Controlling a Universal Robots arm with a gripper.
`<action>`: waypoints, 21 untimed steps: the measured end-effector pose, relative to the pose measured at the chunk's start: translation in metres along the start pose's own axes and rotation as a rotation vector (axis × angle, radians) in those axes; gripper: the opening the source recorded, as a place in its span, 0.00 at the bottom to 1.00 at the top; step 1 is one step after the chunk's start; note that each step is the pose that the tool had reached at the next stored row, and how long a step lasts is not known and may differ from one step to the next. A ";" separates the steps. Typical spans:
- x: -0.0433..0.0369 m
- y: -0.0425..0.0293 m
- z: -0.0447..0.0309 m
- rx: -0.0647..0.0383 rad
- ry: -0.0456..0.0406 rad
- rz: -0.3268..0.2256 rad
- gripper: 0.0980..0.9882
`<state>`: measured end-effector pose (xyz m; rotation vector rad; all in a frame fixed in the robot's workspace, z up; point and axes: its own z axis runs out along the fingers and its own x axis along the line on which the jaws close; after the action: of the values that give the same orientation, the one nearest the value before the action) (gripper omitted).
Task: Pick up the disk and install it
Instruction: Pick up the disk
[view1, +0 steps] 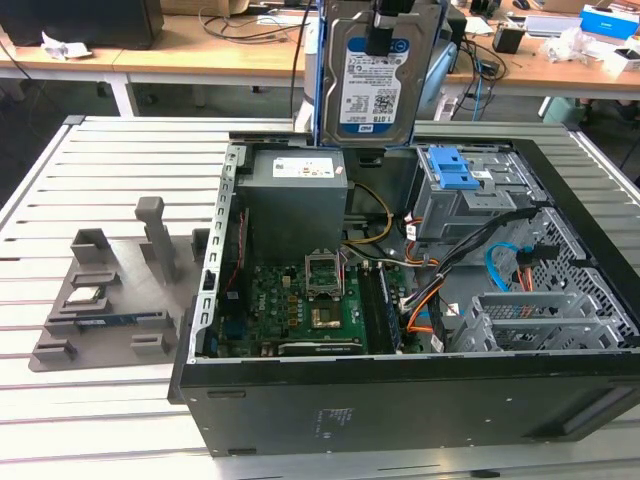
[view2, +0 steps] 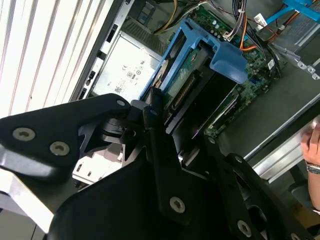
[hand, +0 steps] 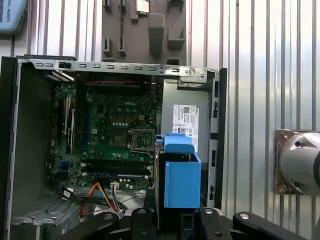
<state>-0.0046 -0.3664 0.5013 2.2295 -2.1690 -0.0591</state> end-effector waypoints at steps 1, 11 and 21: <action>0.0017 0.0000 0.0000 0.000 0.0000 0.000 0.28; 0.0231 0.0006 0.0000 0.000 -0.0001 0.000 0.28; 0.0449 0.0012 -0.0001 0.000 0.0000 0.000 0.28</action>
<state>-0.0046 -0.4113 0.5011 2.2295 -2.1691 -0.0590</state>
